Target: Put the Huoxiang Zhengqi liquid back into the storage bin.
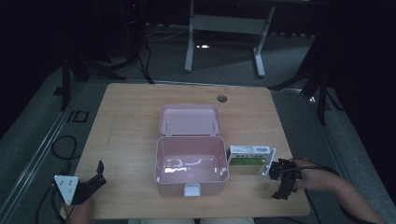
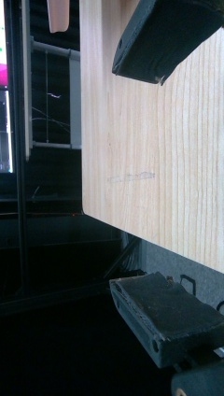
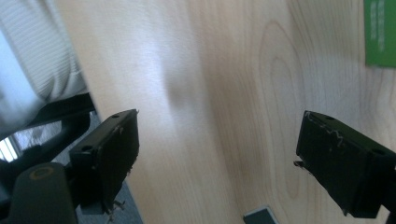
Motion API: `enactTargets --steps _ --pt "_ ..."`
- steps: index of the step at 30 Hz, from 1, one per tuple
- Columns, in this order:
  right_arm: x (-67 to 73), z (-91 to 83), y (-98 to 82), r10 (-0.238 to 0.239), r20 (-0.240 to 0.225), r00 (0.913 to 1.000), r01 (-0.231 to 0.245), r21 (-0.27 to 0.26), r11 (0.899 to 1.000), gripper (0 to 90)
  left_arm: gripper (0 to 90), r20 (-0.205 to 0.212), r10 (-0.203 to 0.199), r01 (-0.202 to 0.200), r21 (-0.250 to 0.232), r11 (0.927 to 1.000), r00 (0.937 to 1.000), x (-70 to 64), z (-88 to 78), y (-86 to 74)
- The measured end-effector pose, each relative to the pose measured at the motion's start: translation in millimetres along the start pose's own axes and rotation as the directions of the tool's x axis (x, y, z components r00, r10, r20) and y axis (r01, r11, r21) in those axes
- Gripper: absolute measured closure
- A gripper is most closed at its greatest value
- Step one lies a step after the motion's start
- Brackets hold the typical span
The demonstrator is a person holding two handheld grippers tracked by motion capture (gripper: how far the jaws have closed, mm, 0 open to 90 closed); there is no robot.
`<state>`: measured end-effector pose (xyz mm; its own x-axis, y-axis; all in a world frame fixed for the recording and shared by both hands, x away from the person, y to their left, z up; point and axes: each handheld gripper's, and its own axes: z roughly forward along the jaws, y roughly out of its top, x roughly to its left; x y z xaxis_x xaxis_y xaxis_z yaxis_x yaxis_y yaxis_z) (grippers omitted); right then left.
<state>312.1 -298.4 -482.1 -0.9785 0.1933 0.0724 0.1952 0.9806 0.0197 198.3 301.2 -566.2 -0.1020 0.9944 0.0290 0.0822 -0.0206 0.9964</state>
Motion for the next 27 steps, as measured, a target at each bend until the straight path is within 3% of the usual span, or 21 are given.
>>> enactTargets --steps 3,7,10,19,27 --pt "1.0 -8.3 5.5 0.007 -0.039 0.9992 -0.008 -0.015 1.000 16.6 2.0 0.001 -0.001 0.001 -0.001 1.0000 1.0000 0.0 0.0 0.0" --pt "4.6 -17.7 13.5 -0.049 -0.031 0.9983 0.049 -0.002 0.999 18.6 2.0 0.004 -0.001 0.001 0.000 1.0000 1.0000 0.1 0.0 0.0" --pt "4.5 -22.0 17.2 -0.051 -0.038 0.9980 0.051 0.004 0.999 19.1 2.0 0.005 -0.002 0.002 0.000 1.0000 1.0000 0.1 0.0 -0.1" --pt "3.9 -52.2 36.3 -0.138 0.011 0.9904 0.138 0.001 0.990 19.8 2.0 0.009 -0.005 0.005 0.001 1.0000 0.9999 0.4 0.0 -0.1" --pt "-7.1 -77.5 46.6 -0.161 0.065 0.9848 0.162 -0.004 0.987 21.5 2.0 0.011 -0.005 0.005 0.004 1.0000 0.9999 0.5 0.0 -0.2"
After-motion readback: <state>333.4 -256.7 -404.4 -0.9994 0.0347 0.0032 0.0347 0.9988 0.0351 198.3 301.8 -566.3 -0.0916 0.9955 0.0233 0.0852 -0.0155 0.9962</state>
